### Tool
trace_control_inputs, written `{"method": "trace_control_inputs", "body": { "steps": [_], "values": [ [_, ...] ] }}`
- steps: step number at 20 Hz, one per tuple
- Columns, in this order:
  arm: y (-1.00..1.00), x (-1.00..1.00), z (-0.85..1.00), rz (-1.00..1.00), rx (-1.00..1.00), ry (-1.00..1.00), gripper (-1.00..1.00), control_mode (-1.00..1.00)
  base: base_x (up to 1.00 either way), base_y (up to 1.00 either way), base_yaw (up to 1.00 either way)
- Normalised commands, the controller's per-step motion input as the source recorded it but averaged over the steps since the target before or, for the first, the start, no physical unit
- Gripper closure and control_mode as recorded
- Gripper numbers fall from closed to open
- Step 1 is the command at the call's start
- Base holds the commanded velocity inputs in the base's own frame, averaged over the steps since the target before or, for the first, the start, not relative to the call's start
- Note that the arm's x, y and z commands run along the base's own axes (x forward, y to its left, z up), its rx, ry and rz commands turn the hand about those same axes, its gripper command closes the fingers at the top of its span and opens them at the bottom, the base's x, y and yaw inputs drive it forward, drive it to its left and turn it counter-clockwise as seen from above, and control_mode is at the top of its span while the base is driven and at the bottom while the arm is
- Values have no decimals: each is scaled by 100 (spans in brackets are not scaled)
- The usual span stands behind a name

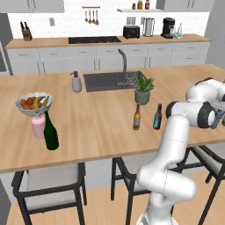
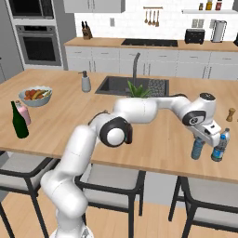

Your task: Move the plastic bottles in the middle to the plastics group, and the glass bottles in the middle to the glass group.

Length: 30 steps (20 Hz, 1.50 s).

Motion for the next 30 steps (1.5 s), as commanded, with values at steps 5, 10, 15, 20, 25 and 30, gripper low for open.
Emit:
{"method": "trace_control_inputs", "body": {
  "steps": [5,10,15,20,25,30],
  "values": [
    [5,0,-55,-2,0,0,100,-100,0,0,0],
    [12,-4,-60,-5,-3,0,100,-100,0,0,0],
    [28,-7,-62,-4,-7,0,-100,-100,0,0,0],
    [2,-3,-40,-3,-3,0,-100,-100,0,0,0],
    [0,-7,-16,-2,-1,-6,-100,-100,0,0,0],
    [0,-2,10,0,0,-8,-100,-100,0,0,0]
  ]
}}
